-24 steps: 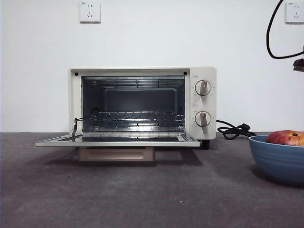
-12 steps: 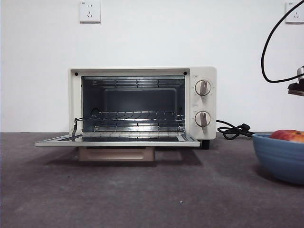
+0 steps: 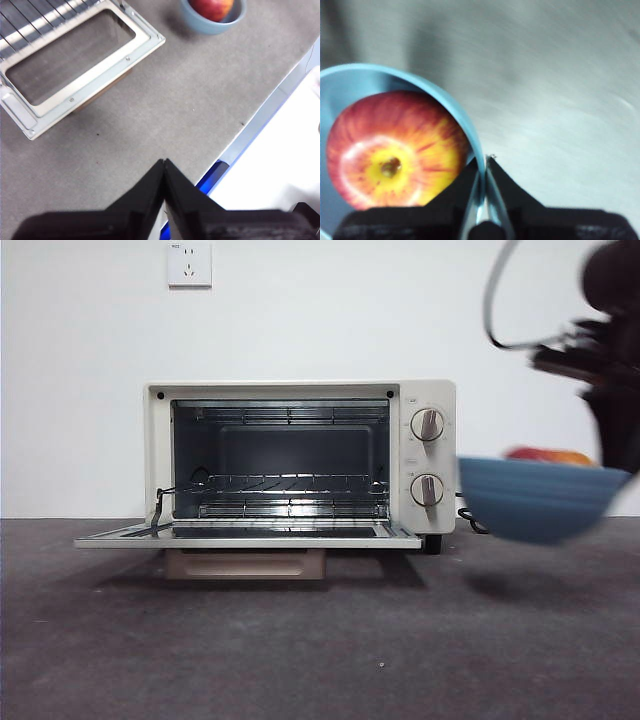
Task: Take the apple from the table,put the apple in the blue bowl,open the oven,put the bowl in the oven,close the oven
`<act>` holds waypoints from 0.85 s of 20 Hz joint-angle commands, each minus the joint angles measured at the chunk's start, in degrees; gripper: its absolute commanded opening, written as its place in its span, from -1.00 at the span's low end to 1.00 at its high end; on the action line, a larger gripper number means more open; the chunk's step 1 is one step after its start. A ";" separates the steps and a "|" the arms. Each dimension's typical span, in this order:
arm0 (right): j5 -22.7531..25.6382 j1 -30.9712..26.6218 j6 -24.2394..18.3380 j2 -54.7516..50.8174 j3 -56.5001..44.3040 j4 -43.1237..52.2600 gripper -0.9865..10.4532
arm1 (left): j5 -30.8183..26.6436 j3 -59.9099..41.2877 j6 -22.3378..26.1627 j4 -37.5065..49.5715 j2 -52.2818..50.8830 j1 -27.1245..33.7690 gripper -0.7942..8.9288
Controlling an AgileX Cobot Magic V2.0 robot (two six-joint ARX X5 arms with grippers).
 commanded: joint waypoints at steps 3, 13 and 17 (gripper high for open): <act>0.22 9.88 9.94 2.40 7.26 3.13 -0.85 | -0.17 0.07 -0.04 -0.92 -2.47 -0.24 -0.85; -0.77 18.56 16.44 26.64 43.67 -8.74 -0.85 | -7.17 0.07 -3.08 -5.55 -6.86 -0.24 -0.85; -1.20 18.91 22.34 33.90 52.74 -9.35 -0.85 | -8.31 0.07 -4.11 -5.57 -9.22 -0.24 -0.85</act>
